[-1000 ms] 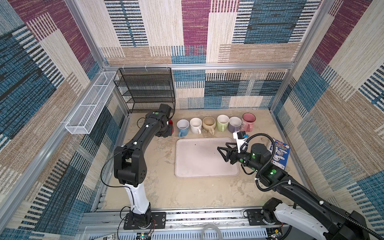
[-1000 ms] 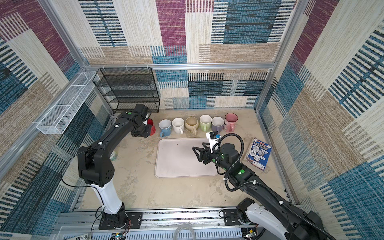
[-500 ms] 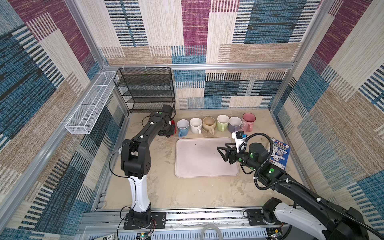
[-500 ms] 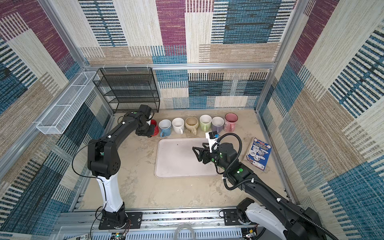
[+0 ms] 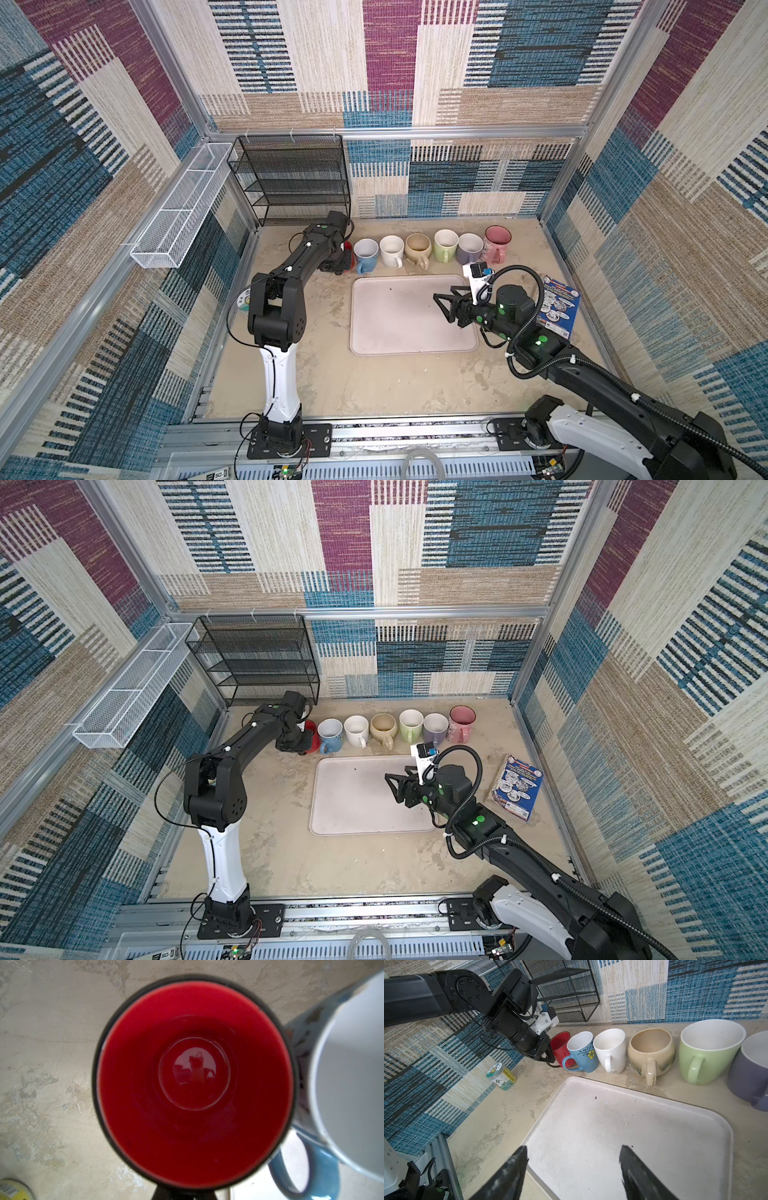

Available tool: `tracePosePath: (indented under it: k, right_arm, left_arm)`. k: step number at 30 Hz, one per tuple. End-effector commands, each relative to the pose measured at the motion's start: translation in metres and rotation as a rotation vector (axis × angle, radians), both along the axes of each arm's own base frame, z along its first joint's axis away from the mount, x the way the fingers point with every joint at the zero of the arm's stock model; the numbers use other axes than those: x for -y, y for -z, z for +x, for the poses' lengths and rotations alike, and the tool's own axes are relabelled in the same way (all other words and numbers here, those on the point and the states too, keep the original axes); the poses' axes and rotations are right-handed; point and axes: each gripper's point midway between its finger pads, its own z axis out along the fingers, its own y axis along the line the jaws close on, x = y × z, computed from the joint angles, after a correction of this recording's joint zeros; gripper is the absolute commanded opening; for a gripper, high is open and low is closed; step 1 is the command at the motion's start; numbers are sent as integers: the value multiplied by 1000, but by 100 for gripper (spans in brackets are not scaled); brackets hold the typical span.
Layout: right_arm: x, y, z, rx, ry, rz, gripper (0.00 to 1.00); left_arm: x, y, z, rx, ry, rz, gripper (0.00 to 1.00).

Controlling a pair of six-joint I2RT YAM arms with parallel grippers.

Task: Turn the mug right side up
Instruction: Place the mug at the top-left of the table.

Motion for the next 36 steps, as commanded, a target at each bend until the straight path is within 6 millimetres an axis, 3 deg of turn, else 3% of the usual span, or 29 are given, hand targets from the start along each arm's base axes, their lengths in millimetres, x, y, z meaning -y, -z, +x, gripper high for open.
tracePosePath:
  k: [1,9,22,25,29,32,36]
  right_arm:
    - [0,-9,3,24,9,9,72]
    - [4,-13,0,37,19,12,73]
    - [9,-25,0,64,40,9,73]
    - [12,-29,1,72,57,7,73]
    - [27,-41,6,118,143,-3,75]
    - [46,-49,14,167,254,-17,79]
    - [66,-52,21,206,366,-44,92]
  left_arm:
    - [6,-1,7,34,-8,-27,0]
    - [6,7,2,20,-15,-22,4]
    - [4,0,-3,33,-19,-14,35]
    - [2,-12,-8,53,-22,-13,41]
    - [-1,-47,-21,117,-26,-36,58]
    - [-6,-70,-35,162,-28,-40,76]
    - [-15,-87,-60,193,-31,-33,85]
